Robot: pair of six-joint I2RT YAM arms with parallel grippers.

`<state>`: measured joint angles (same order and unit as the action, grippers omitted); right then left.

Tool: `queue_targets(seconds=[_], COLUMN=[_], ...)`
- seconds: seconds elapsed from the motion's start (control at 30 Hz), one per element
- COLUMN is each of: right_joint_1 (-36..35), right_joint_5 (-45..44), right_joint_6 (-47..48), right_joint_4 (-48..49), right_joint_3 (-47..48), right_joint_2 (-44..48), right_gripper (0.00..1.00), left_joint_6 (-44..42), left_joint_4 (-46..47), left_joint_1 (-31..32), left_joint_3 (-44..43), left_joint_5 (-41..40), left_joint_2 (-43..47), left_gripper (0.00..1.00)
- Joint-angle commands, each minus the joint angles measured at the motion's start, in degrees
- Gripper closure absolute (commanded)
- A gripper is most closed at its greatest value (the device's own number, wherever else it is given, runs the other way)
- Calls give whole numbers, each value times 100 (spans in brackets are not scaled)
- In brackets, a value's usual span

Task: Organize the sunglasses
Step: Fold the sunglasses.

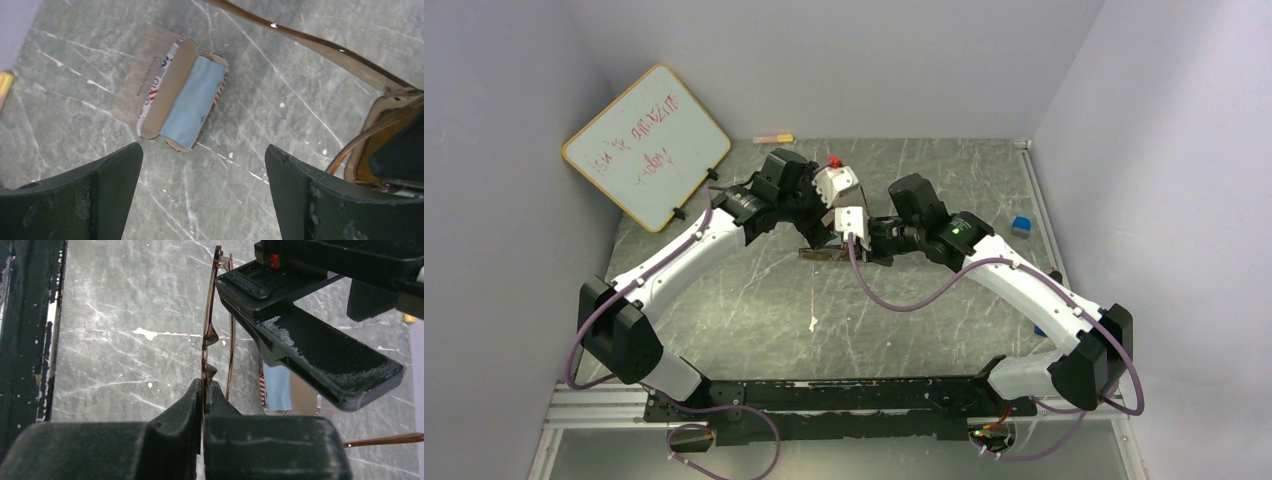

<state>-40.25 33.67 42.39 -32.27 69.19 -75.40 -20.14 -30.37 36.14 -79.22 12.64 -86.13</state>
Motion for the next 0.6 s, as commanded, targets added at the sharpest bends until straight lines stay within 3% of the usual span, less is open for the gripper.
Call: queue_targets(seconds=[0.0,0.17,0.27,0.47,0.57], right_joint_1=[-66,-77,-84,-129,-174], right_joint_5=[213,64,135,542,857], right_joint_6=[194,265,359,1210,1802], right_joint_4=[-9,-52,-251,-1171,-1817], right_joint_3=[190,225,321,455,495], right_joint_2=[13,34,13,159,211], right_gripper=[100,100,100,100,100], left_joint_6=[-318,-529,-429,276,559], left_joint_4=[-357,-683,-636,114,199], left_joint_1=[92,89,90,-69,-276], left_joint_3=[-124,-216,-255,-594,-1016], left_joint_5=[642,1256,1160,-754,-1227], left_joint_2=[-49,6,55,125,-10], left_gripper=[4,4,4,4,4])
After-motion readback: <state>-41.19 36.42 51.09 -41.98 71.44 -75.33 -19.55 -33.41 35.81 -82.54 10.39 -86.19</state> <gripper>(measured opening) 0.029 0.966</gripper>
